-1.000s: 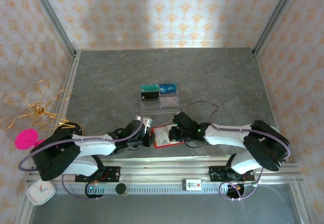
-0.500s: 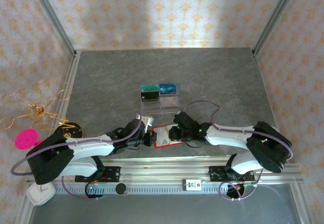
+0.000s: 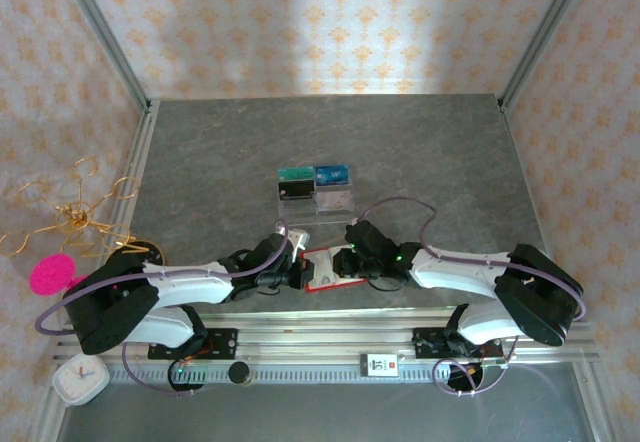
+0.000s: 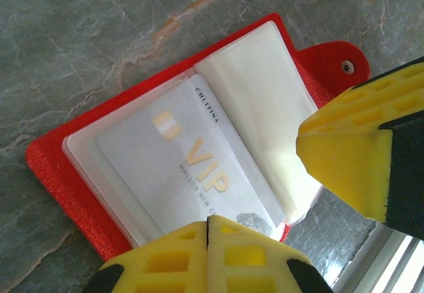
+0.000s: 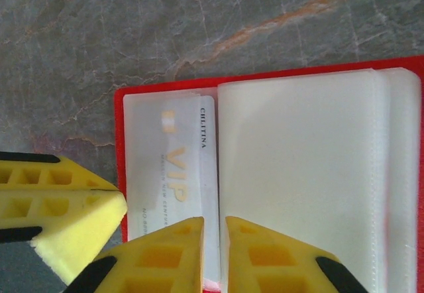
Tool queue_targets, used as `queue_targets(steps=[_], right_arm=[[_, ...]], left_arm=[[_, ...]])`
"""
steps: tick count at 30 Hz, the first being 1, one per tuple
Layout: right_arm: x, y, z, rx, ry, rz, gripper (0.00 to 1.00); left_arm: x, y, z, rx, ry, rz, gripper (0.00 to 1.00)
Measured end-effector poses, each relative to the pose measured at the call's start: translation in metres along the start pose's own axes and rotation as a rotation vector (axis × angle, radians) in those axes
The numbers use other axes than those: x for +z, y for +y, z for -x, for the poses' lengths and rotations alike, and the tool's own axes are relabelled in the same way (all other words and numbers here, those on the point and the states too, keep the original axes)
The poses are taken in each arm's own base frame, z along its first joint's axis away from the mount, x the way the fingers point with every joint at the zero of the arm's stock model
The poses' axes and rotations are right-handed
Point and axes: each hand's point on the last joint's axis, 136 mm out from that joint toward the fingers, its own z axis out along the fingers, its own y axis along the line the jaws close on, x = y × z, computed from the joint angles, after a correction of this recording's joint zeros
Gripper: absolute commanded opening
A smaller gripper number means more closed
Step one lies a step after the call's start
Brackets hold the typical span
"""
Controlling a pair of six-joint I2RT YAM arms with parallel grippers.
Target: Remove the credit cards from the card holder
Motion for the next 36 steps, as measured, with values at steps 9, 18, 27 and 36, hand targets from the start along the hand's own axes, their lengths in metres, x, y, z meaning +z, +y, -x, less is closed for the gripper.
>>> queue_targets(steps=[9, 18, 27, 36], right_arm=[[0.003, 0.001, -0.009, -0.015, 0.038, 0.022, 0.22], [0.009, -0.005, -0.012, -0.011, 0.052, 0.000, 0.24], [0.014, -0.003, -0.012, -0.021, 0.064, 0.007, 0.16], [0.013, -0.007, -0.012, -0.001, 0.059, -0.007, 0.00]], left_arm=[[0.017, 0.006, -0.005, -0.002, -0.006, -0.015, 0.00], [0.017, 0.005, -0.005, 0.001, -0.028, -0.044, 0.00], [0.019, 0.006, -0.005, 0.000, -0.031, -0.055, 0.00], [0.019, 0.006, -0.004, -0.005, -0.032, -0.057, 0.00]])
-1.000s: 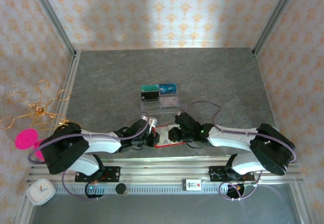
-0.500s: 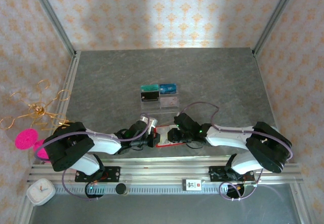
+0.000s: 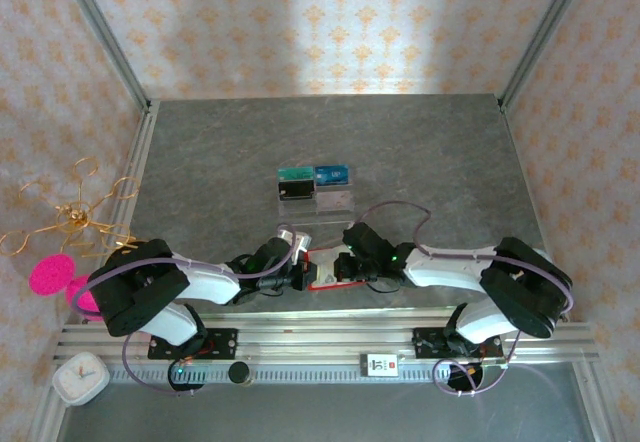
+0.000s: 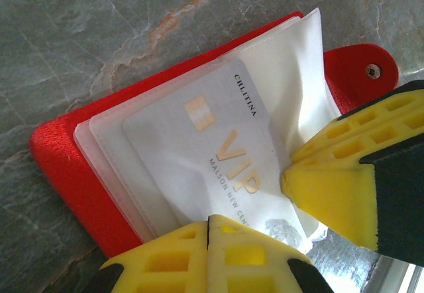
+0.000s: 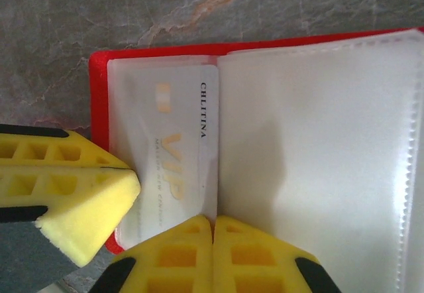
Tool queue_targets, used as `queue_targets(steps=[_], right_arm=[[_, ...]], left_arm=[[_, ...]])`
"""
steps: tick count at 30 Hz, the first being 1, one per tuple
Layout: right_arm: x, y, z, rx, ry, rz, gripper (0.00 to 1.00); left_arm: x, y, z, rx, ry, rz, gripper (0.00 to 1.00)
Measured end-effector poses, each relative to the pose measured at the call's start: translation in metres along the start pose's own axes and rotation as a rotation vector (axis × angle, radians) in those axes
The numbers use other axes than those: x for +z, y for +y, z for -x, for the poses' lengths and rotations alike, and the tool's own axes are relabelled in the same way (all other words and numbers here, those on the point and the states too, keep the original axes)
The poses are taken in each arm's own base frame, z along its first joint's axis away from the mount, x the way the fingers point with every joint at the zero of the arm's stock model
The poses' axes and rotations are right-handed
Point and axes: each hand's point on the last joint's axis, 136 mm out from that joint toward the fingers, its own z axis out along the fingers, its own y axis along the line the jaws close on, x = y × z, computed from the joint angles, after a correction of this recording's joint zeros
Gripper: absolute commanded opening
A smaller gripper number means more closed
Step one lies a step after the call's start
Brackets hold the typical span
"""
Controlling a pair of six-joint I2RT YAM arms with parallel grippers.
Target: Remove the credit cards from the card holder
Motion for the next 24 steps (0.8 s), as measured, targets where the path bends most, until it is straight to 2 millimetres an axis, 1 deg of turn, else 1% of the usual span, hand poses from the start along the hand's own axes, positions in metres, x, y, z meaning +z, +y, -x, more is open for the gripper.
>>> queue_targets(steps=[4, 9, 18, 20, 24], right_arm=[[-0.004, -0.002, 0.001, 0.019, -0.020, 0.013, 0.00], [-0.010, -0.012, 0.000, 0.051, -0.051, 0.007, 0.00], [-0.019, -0.020, 0.000, 0.062, -0.080, -0.011, 0.00], [-0.023, -0.020, 0.001, 0.057, -0.087, -0.013, 0.00], [-0.038, -0.022, 0.008, 0.032, -0.128, -0.045, 0.00]], left_arm=[[0.000, -0.001, 0.001, -0.002, 0.001, -0.010, 0.00], [0.000, 0.000, 0.001, -0.007, 0.001, -0.018, 0.00], [0.000, 0.000, 0.001, -0.010, 0.002, -0.030, 0.00], [-0.001, 0.000, 0.002, -0.012, 0.002, -0.032, 0.00], [-0.004, 0.000, 0.000, -0.014, 0.011, -0.023, 0.00]])
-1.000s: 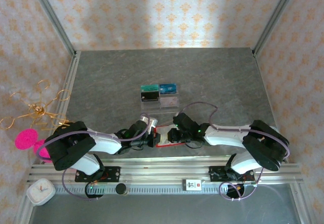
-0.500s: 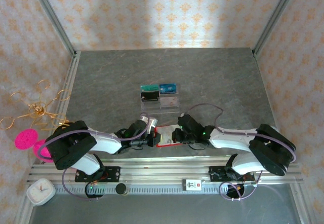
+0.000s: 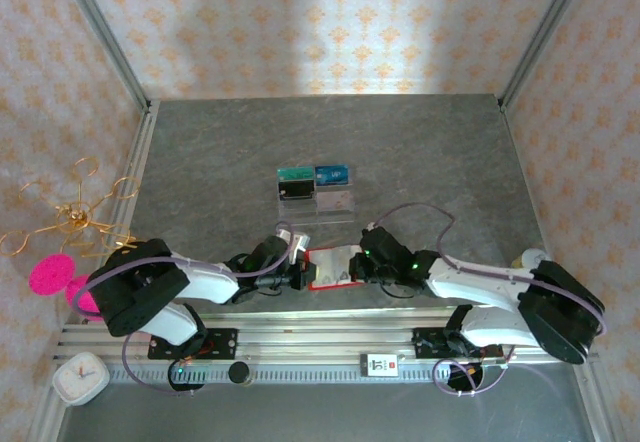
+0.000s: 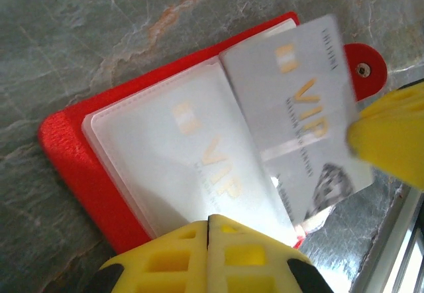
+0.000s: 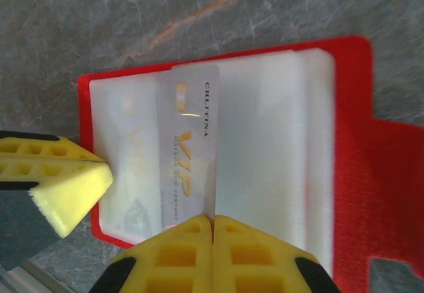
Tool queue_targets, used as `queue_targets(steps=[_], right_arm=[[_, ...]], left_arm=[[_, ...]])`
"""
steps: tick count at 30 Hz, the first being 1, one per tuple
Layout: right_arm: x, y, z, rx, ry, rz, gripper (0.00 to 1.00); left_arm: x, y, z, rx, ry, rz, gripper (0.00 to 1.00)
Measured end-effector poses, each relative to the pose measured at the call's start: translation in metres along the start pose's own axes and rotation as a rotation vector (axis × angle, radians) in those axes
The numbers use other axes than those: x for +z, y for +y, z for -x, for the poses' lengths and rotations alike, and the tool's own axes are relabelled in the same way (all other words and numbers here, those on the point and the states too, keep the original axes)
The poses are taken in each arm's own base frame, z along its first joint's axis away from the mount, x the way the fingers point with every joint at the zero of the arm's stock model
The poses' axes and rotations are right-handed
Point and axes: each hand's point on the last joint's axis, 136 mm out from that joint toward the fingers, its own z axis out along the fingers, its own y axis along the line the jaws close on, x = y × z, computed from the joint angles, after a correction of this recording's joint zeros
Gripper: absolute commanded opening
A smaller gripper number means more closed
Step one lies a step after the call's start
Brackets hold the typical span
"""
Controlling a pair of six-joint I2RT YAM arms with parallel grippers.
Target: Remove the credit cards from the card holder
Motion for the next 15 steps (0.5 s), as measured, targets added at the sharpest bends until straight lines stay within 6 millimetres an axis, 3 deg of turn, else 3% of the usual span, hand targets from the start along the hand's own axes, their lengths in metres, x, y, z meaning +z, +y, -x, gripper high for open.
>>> queue_targets(steps=[4, 12, 15], right_arm=[[-0.024, 0.011, 0.023, -0.057, -0.090, 0.005, 0.00], [-0.081, 0.072, 0.084, -0.303, -0.305, 0.107, 0.00], [-0.093, 0.086, 0.113, -0.374, -0.375, 0.099, 0.00]], left_arm=[[-0.002, -0.001, 0.001, -0.001, 0.019, 0.018, 0.00], [-0.016, -0.008, 0.006, 0.007, 0.037, 0.040, 0.39], [-0.023, -0.015, 0.012, 0.011, 0.019, 0.031, 0.50]])
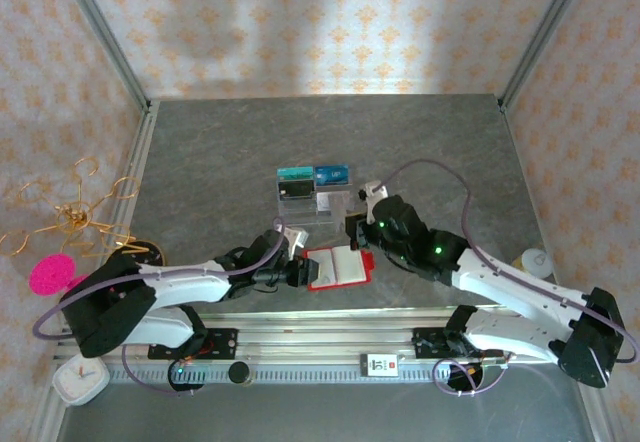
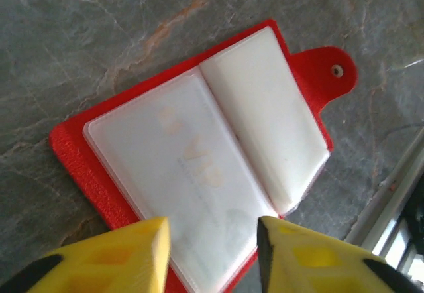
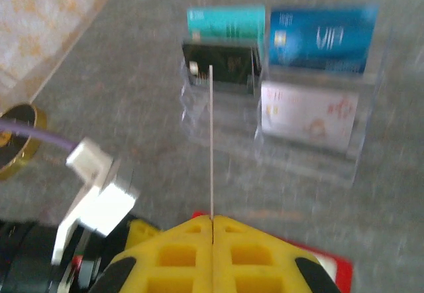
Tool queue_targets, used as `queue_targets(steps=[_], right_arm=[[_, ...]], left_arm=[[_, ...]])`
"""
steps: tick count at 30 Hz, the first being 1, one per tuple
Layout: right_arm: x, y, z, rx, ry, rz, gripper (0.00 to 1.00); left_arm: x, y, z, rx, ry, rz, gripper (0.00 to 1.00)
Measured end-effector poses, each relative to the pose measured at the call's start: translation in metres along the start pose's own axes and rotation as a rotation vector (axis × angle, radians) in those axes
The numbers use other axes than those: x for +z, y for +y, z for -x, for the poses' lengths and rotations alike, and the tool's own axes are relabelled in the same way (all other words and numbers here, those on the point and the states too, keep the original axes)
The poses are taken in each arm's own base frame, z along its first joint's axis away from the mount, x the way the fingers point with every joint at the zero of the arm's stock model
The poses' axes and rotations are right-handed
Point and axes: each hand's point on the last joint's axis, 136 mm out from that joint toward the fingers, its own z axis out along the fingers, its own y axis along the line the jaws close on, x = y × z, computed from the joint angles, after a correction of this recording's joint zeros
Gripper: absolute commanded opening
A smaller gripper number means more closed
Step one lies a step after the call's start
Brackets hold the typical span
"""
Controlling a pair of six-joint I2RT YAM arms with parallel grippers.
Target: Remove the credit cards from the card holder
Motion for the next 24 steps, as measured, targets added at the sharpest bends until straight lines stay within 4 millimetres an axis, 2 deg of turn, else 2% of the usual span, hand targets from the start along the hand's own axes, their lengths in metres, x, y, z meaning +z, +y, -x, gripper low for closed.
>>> queue_targets(steps=[3, 5, 8, 9, 12, 16, 21, 24], right_arm=[[0.005, -0.009, 0.028, -0.066, -0.054, -0.030, 0.00], [0.009, -0.013, 0.039, -0.116, -0.066, -0.033, 0.00], [0.014, -0.013, 0.055, -0.202, -0.068, 0.002, 0.00], [0.016, -0.012, 0.063, -0.232, -0.064, 0.017, 0.00], [0.024, -0.006, 0.087, -0.318, -0.066, 0.063, 0.00], [0.035, 0.013, 0.102, -0.421, -0.048, 0.145, 0.00], [0.052, 0.021, 0.090, -0.535, 0.048, 0.215, 0.00], [0.063, 0.027, 0.083, -0.605, 0.115, 0.268, 0.00]], left_arm=[[-0.009, -0.003, 0.006, -0.010, -0.027, -0.001, 0.61], [-0.017, -0.006, 0.012, -0.018, -0.055, -0.005, 0.69], [-0.030, -0.011, 0.023, -0.020, -0.107, -0.013, 0.96], [-0.034, -0.011, 0.026, -0.025, -0.123, -0.009, 0.99], [-0.045, -0.003, 0.036, -0.049, -0.156, 0.037, 0.99], [-0.068, 0.004, 0.049, -0.074, -0.223, 0.093, 0.99], [-0.107, -0.003, 0.080, -0.081, -0.349, 0.148, 0.99], [-0.123, -0.004, 0.094, -0.089, -0.403, 0.184, 0.99]])
